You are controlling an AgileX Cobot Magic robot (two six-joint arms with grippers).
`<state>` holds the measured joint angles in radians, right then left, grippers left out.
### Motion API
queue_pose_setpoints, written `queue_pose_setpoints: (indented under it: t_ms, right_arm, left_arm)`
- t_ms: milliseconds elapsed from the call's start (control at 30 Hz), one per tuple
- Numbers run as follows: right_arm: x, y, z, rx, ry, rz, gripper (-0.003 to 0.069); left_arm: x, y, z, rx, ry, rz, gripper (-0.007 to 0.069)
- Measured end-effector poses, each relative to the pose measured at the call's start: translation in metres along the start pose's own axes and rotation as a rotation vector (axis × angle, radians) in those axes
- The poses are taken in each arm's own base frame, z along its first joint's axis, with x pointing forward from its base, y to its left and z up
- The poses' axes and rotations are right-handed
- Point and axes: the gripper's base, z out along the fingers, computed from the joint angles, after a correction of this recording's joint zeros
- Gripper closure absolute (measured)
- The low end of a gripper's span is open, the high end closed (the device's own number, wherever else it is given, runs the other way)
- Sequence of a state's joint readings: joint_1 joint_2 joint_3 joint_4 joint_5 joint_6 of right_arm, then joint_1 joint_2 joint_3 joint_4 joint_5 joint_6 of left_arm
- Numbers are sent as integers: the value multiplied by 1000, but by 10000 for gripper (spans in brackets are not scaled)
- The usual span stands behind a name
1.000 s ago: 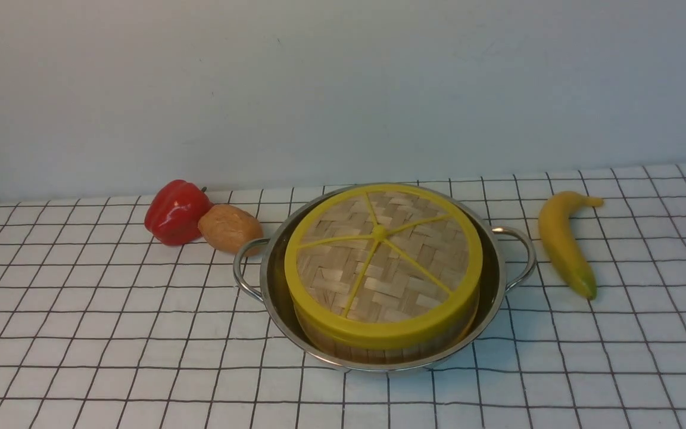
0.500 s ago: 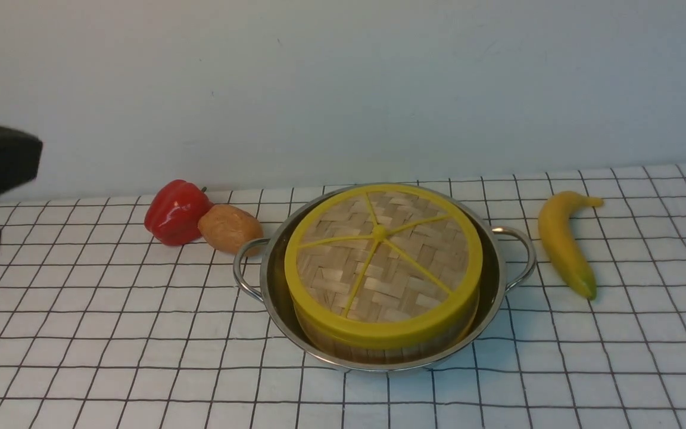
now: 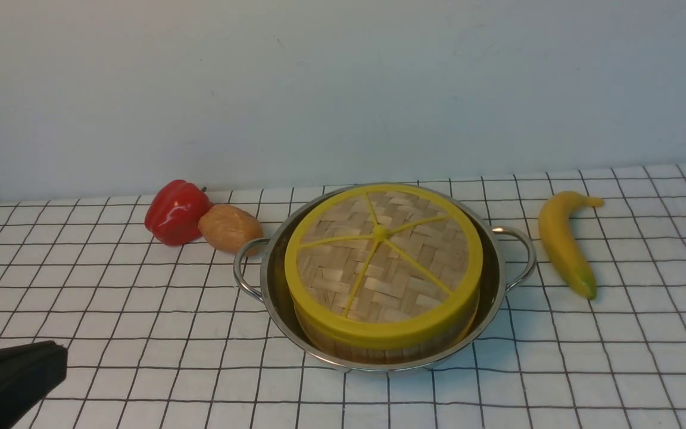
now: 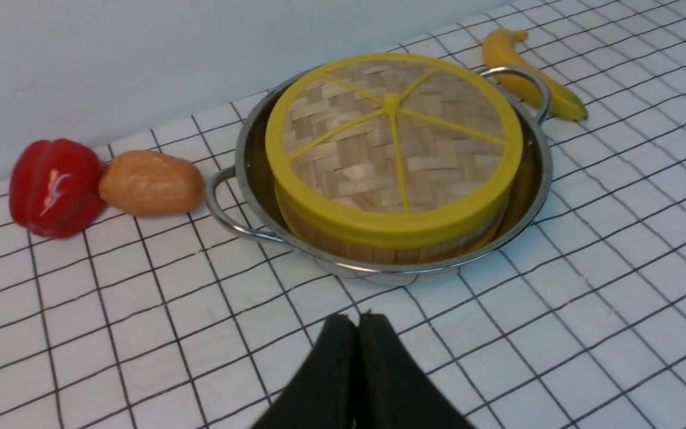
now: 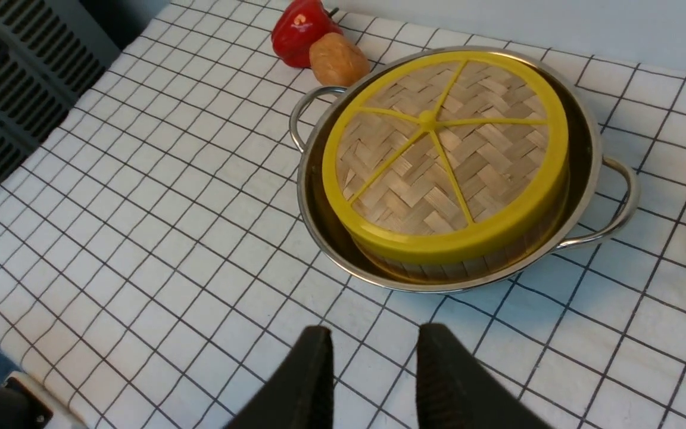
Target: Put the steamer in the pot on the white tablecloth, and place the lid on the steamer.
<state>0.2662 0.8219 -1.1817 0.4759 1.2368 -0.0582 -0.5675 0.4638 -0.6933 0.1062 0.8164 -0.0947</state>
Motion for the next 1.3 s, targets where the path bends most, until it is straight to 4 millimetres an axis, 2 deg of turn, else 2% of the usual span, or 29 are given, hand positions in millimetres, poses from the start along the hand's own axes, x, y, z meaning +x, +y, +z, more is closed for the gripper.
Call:
queue_pose_setpoints:
  t_ms: [267,433,600,633,800,1000,1133,1300]
  right_arm:
    - [0,4,0,-39,-2,19,420]
    - [0,6,0,-64,-4,30,419]
    - [-1,7,0,-80,-5,38,419]
    - [-1,7,0,-80,-5,38,419]
    - [-1,8,0,-83,-5,39,419]
    - [-1,8,0,-83,-5,39,419]
    - [-1,8,0,-87,-6,41,419]
    - [-1,8,0,-87,-6,41,419]
  left_arm:
    - [-8,2,5,-29,-72,41,623]
    - [-3,12,11,-155,-136,147,616]
    - [39,26,14,-339,-188,70,613]
    - [54,27,16,-376,-194,49,613]
    - [99,28,17,-502,-246,-48,602]
    - [129,28,27,-557,-239,-100,587]
    - [157,28,45,-536,-155,-158,559]
    - [159,28,48,-527,-175,-154,529]
